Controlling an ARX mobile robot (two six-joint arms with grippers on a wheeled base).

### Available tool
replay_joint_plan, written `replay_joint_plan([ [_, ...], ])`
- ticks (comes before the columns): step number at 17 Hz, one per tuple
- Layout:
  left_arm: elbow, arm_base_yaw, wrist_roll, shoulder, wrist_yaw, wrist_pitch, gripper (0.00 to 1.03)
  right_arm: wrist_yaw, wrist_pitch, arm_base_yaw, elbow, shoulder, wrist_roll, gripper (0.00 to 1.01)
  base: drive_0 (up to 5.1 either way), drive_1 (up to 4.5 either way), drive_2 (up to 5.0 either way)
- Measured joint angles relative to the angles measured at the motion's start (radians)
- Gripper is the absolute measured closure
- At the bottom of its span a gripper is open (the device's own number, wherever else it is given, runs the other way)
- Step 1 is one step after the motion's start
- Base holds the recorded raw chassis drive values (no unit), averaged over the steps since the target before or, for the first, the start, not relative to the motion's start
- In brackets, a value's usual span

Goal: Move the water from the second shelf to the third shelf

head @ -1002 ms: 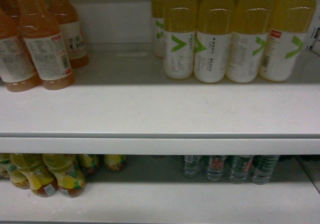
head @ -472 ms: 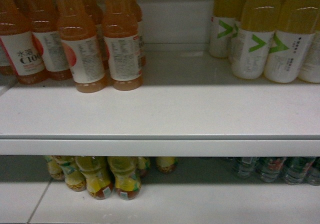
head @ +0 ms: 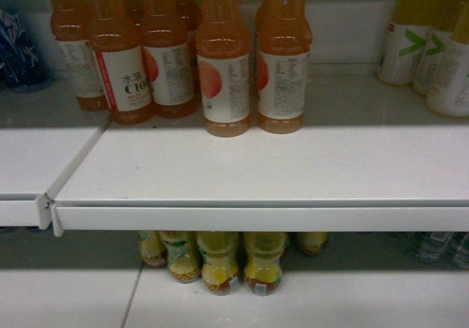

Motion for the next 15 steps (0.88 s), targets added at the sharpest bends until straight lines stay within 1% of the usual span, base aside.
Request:
replay_joint_plan([
  [15,0.0,0.0,0.0,0.0,0.0,0.001,0.05,-0.001,-0.003,0.0,0.0,-0.001,0.0,0.69,-5.1,2.35,2.4],
])
